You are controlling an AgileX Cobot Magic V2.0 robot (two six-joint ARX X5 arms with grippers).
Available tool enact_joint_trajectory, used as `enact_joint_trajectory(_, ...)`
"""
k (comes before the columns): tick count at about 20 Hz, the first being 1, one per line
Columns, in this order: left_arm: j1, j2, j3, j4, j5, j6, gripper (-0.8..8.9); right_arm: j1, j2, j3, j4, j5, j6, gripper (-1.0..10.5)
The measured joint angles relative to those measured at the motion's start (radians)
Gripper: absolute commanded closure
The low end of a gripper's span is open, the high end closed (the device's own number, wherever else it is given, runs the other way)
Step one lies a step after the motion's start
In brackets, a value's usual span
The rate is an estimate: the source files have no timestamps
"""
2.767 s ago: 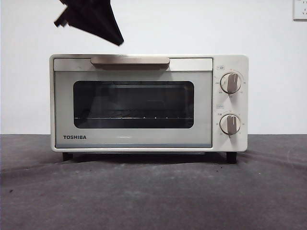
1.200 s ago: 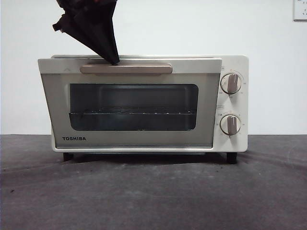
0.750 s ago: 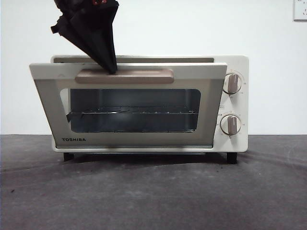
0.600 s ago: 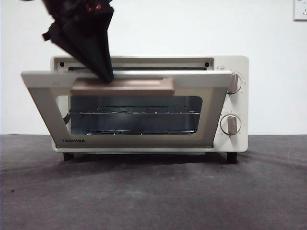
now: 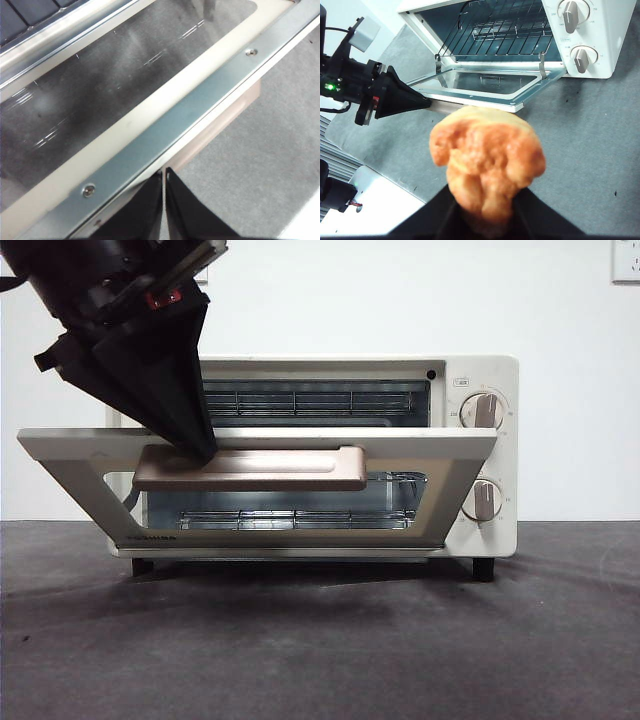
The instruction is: The left arm flap open the oven, the right arm pick bread and place it into oven, the left arm flap close the oven
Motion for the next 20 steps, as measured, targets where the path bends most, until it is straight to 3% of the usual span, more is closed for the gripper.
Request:
enact_joint_trajectory(8,-0.028,0.000,-0.107,0.080,0.000,-0.058,7.98,0.000,0.000,0.000,0.000,0.000,0.000,8.7)
enact_joint_trajectory(20,-0.028,-0.009,-0.138,0.040,-0.001,-0.072,7.98,0.000,0.000,0.000,0.000,0.000,0.000,8.7)
